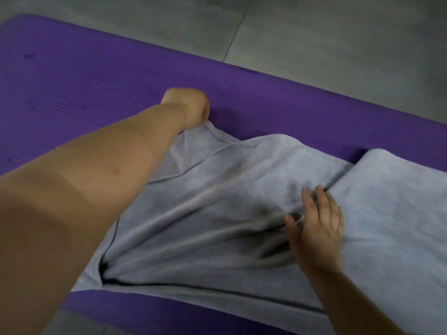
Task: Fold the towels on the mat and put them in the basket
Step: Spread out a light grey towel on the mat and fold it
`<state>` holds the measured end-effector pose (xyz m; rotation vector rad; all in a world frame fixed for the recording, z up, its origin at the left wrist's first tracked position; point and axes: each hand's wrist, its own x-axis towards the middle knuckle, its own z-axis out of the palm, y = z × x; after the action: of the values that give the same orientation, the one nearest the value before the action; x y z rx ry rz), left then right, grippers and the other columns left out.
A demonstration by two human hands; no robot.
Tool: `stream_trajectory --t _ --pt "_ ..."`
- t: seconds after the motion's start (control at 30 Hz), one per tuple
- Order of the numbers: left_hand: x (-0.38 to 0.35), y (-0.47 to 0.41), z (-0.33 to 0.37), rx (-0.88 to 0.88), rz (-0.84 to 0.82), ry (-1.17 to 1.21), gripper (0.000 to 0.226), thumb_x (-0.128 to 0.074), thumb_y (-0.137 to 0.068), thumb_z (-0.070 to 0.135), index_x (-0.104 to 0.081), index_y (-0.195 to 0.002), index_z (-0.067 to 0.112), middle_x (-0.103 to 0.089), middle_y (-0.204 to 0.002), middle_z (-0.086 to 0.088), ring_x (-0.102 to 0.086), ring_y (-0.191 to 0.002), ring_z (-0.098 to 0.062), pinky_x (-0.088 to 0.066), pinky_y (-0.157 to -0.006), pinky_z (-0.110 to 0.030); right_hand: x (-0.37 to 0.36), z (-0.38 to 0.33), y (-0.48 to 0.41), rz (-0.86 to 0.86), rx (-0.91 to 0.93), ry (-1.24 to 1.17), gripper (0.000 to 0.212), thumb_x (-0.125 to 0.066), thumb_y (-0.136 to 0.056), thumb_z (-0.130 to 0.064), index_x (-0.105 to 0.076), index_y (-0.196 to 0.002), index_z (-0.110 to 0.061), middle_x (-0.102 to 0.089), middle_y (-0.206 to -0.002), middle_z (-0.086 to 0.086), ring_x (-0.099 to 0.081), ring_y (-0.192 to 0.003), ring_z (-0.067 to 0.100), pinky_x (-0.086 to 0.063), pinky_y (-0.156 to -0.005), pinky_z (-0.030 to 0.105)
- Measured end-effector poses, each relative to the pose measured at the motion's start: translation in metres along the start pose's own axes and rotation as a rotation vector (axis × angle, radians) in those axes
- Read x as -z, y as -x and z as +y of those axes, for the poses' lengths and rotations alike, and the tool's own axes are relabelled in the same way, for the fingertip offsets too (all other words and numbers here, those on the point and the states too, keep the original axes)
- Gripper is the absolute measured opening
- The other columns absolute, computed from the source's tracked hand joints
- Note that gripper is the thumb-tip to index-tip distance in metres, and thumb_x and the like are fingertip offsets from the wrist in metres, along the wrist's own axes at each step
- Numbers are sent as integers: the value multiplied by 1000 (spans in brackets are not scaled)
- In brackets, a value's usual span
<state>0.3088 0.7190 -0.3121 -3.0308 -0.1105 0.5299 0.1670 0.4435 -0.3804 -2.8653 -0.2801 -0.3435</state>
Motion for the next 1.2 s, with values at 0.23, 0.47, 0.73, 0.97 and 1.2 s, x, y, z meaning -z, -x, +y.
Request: stream_trajectory --t 0.23,0.47,0.73,0.97,1.2 --pt "-1 -8 -23 -182 -240 178 50 -68 -80 27 -52 -127 24 -45 -133 -1 -43 -123 -22 -37 -100 -35 2 -1 1 -35 44 -41 52 -30 -90 -50 -42 -123 -12 -56 -122 26 -34 -116 30 -33 -99 45" --pt "-22 -5 -27 96 129 460 28 -48 -92 28 -64 -113 18 -60 -122 -8 -52 -113 -30 -42 -90 -36 -2 -4 5 -88 29 -11 53 -40 -80 -41 -43 -125 -13 -55 -126 24 -34 -117 29 -32 -101 45" --pt "-14 -28 -94 421 302 523 38 -48 -92 19 -53 -128 8 -48 -134 -19 -47 -120 -35 -37 -101 -37 -18 -23 9 -262 157 141 67 0 -92 -58 -39 -128 -17 -45 -134 17 -31 -123 32 -19 -99 46" --pt "-48 38 -84 346 320 665 54 -49 -87 31 -41 -135 7 -31 -144 -14 -37 -129 -29 -28 -106 -31 -23 -19 9 -325 192 194 69 -1 -91 -61 -37 -130 -18 -34 -137 12 -29 -124 32 -4 -105 43" --pt "-113 189 -64 628 373 556 46 -63 -77 33 -60 -102 -5 -55 -108 -28 -49 -99 -47 -38 -87 -48 -14 -21 29 -140 235 83 58 -12 -96 -49 -40 -126 -9 -34 -134 18 -31 -123 36 -2 -115 38"
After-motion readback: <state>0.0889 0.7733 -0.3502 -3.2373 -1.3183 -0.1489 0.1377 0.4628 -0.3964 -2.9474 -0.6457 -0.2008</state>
